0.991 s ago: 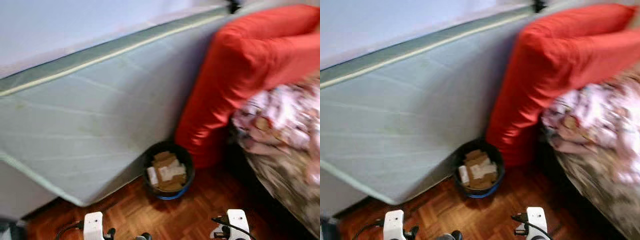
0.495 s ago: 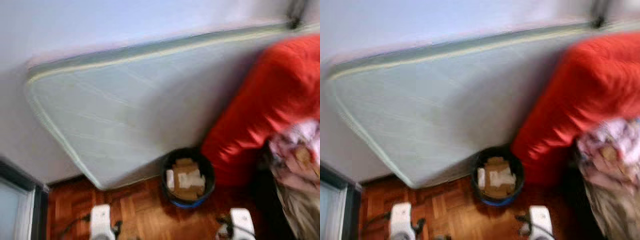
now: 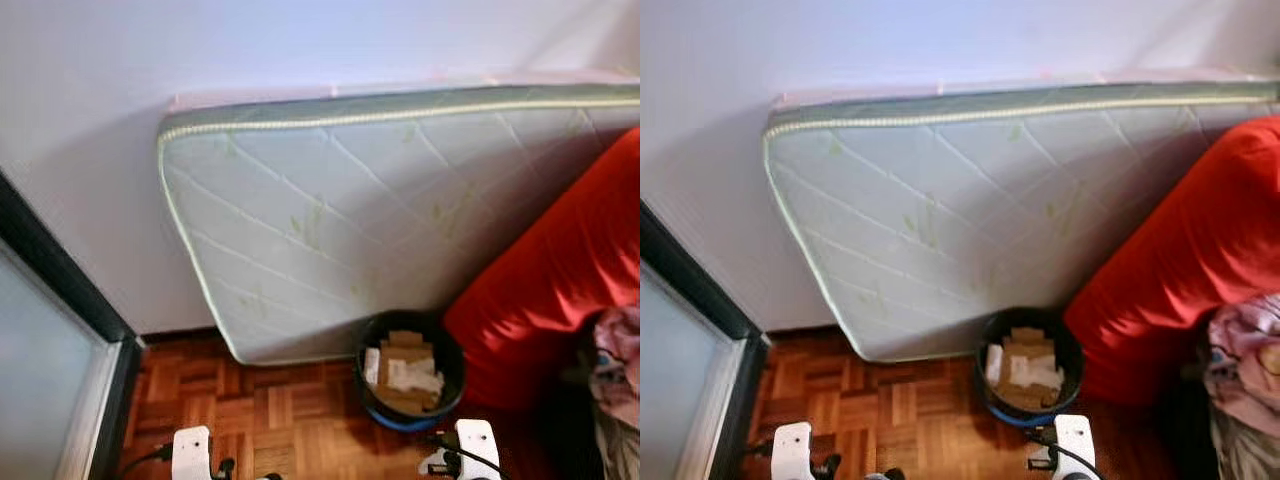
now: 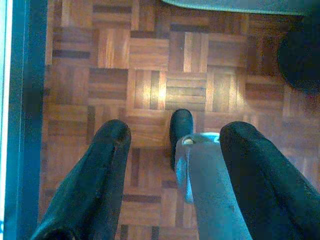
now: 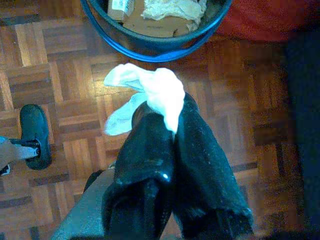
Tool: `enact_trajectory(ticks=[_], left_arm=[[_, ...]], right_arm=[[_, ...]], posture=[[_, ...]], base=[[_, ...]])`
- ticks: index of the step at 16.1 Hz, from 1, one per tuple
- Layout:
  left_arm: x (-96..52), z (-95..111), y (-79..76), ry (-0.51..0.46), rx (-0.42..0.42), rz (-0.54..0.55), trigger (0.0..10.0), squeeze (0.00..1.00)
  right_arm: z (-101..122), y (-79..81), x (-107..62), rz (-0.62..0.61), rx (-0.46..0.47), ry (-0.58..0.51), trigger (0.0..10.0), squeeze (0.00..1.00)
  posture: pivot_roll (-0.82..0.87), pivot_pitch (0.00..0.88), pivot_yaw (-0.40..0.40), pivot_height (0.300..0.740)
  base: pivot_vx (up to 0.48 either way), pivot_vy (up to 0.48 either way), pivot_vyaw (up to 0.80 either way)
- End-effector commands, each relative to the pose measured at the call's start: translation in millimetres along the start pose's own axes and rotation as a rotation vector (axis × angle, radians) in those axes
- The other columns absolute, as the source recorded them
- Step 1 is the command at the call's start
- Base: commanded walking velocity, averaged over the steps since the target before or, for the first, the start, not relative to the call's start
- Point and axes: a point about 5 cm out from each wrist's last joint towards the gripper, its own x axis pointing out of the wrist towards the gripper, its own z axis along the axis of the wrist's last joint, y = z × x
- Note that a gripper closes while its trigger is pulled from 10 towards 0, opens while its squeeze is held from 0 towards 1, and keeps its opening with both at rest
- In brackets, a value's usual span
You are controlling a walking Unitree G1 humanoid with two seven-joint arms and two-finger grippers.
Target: Clean up the room
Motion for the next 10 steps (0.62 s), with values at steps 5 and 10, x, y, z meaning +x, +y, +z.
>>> enact_trajectory(ticks=[5, 10], left_arm=[[-0.3, -0.5, -0.6, -0.003, -0.003, -0.004, 10.0, 0.00], [-0.2, -0.3, -1.3, -0.002, 0.007, -0.010, 10.0, 0.00]], right_arm=[[-3.4, -2.3, -1.0, -0.013, 0.020, 0.007, 10.0, 0.00], [-2.8, -2.8, -0.9, -0.022, 0.024, 0.003, 10.0, 0.00]], posture=[[0.01, 0.138, -0.030, 0.740], [0.01, 0.138, -0.030, 0.740]], base=[[0.052, 0.000, 0.00], [0.281, 0.000, 0.00]])
